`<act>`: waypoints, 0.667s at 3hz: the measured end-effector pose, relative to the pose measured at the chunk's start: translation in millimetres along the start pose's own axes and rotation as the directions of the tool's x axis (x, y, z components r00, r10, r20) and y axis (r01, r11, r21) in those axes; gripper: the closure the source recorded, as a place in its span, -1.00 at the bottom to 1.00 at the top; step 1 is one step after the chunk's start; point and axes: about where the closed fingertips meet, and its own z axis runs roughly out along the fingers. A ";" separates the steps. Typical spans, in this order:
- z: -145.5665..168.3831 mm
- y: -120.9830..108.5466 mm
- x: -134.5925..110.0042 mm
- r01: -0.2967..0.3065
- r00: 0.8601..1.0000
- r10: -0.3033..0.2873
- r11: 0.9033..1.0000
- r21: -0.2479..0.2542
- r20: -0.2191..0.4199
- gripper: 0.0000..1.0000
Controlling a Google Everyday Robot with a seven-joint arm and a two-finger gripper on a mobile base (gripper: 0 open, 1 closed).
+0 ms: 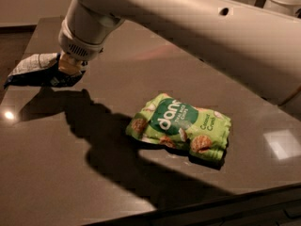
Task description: Move blue chip bag near rxbar chocolate
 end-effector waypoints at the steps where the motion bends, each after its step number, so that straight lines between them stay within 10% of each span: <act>1: -2.6 -31.3 15.0 -0.017 1.000 0.019 0.997 0.077 -0.020 1.00; 2: 0.3 -54.1 27.9 -0.020 0.999 0.025 0.992 0.125 -0.038 0.66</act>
Offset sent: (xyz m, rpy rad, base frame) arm 0.0850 -0.0437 -0.0076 -0.0374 -0.1234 -0.1508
